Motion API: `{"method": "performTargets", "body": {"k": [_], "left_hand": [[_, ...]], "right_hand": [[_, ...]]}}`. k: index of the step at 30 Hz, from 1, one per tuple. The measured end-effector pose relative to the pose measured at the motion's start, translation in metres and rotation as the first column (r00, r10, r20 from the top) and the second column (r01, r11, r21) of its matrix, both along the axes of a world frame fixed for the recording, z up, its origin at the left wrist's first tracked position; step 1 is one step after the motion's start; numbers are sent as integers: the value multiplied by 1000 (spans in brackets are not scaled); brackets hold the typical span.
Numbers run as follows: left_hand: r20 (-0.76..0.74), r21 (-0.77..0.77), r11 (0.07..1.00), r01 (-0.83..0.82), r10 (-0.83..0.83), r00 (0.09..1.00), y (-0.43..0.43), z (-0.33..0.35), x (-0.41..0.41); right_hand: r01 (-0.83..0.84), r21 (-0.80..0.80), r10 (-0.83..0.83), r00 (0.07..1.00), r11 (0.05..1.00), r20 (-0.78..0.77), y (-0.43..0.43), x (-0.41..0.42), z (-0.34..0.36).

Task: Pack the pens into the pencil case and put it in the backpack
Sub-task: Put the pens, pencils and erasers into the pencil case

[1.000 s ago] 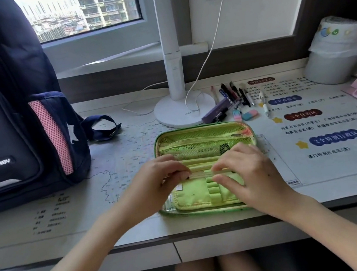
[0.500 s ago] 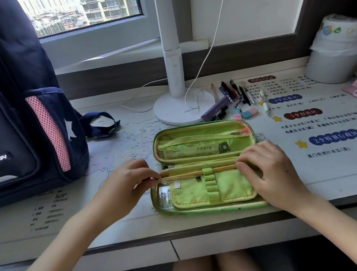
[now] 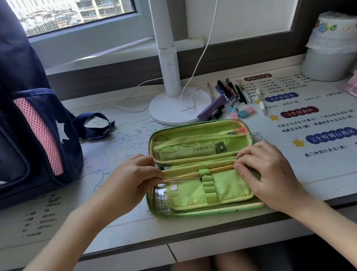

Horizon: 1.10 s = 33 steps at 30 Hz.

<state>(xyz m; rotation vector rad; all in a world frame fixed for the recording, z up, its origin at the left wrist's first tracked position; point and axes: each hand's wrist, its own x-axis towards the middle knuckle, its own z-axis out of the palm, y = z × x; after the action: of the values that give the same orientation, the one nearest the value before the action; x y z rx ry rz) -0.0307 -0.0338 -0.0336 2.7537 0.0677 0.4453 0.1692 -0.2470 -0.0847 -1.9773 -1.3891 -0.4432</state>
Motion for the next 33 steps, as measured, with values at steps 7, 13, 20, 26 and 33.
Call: {"method": "performTargets", "body": {"k": [7, 13, 20, 26, 33], "left_hand": [[-167, -93, 993, -72, 55, 984, 4, 8, 5], [-161, -132, 988, -80, 58, 985, -11, -1, 27], [-104, 45, 998, 37, -32, 994, -20, -12, 38], [-138, 7, 1000, -18, 18, 990, -21, -12, 40], [-113, -124, 991, -53, 39, 993, 2, 2, 56]], "right_hand": [[9, -7, -9, 1000, 1000, -10, 0, 0, -1], [12, -14, -12, 1000, 1000, -9, 0, 0, -1], [4, -39, -5, 1000, 999, -24, -1, -2, 1], [-51, -34, 41, 968, 998, -248, -1, 11, 22], [208, -210, -242, 958, 955, -156, 45, 97, 48]]}}
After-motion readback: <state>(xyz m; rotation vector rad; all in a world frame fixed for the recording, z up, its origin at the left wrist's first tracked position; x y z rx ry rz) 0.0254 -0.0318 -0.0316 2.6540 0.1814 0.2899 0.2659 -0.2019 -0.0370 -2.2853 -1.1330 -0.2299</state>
